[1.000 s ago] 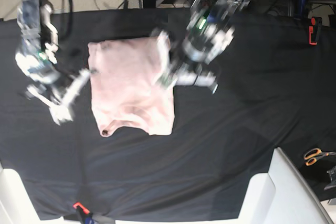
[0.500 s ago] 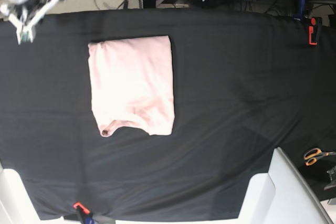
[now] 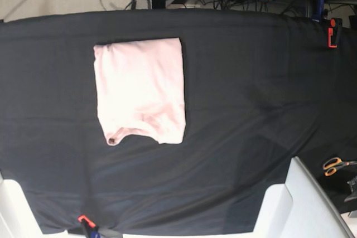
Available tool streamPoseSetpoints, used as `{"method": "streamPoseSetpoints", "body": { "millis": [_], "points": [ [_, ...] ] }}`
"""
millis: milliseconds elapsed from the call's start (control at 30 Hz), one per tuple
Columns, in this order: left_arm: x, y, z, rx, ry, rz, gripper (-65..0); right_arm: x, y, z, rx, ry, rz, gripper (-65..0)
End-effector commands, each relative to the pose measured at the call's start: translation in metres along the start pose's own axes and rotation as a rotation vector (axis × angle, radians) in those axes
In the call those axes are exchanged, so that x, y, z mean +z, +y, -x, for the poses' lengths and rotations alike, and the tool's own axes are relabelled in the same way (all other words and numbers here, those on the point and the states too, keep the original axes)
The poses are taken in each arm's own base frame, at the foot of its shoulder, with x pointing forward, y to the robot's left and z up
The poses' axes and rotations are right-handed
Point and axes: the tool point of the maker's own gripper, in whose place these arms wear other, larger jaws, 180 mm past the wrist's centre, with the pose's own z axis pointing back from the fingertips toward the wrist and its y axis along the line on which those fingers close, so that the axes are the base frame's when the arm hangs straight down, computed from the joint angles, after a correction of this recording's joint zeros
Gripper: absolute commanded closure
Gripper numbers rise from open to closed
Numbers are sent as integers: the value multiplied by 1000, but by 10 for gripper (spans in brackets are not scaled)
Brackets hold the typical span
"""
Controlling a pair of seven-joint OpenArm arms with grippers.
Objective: Fold the T-shirt properly
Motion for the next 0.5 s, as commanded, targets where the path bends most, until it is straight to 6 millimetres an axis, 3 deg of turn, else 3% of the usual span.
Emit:
{"method": "streamPoseSetpoints", "body": {
  "millis": [0, 100, 133, 300, 400, 467],
  "points": [
    [-6, 0, 19, 9, 37, 12, 0, -12, 13, 22, 4, 45, -34, 0],
    [-19, 9, 28, 44, 35, 19, 0, -29, 13, 26, -7, -35, -42, -6],
    [-21, 12, 22, 49, 10, 21, 0, -30, 9, 23, -19, -84, -27, -6],
    [-28, 31, -24, 61, -126, -12, 0, -15, -38, -19, -7, -371, 212, -6],
    [-35, 26, -53, 77, -142, 18, 0, -8, -63, -39, 12, -373, 350, -6],
    [-38, 23, -61, 88, -130, 39, 0, -9, -68, -35, 3, -318, 384, -6]
  ]
}}
